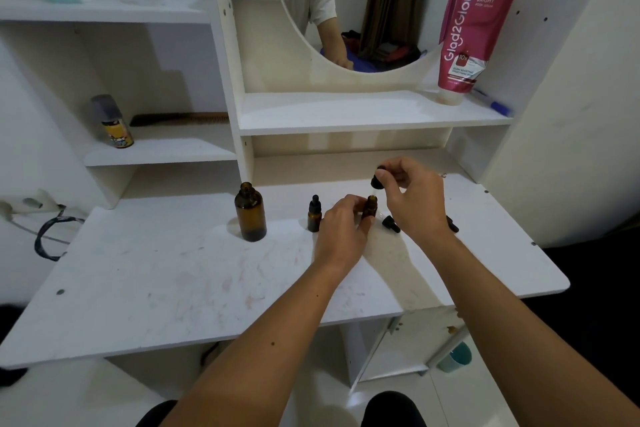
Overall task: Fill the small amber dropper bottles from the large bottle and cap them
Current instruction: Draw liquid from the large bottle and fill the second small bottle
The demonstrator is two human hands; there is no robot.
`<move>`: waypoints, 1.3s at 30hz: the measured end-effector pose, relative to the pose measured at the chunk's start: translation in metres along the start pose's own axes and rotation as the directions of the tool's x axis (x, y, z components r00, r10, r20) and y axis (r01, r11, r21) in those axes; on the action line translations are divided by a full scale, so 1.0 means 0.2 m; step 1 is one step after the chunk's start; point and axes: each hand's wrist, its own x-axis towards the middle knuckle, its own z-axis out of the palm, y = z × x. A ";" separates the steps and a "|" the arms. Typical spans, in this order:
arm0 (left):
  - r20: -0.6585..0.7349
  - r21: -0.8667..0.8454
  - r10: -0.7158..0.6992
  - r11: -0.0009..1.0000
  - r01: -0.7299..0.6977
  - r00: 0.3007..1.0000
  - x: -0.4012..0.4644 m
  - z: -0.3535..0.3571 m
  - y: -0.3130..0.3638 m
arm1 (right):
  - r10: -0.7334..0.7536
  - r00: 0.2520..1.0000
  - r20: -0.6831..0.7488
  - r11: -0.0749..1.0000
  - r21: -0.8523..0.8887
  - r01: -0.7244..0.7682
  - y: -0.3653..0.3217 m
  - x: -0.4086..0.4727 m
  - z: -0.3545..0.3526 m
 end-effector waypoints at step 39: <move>-0.300 -0.170 -0.242 0.965 0.198 0.923 -0.39 -0.86 -0.26 | -0.079 0.997 0.017 0.890 0.452 0.063 -0.84 -0.12 0.33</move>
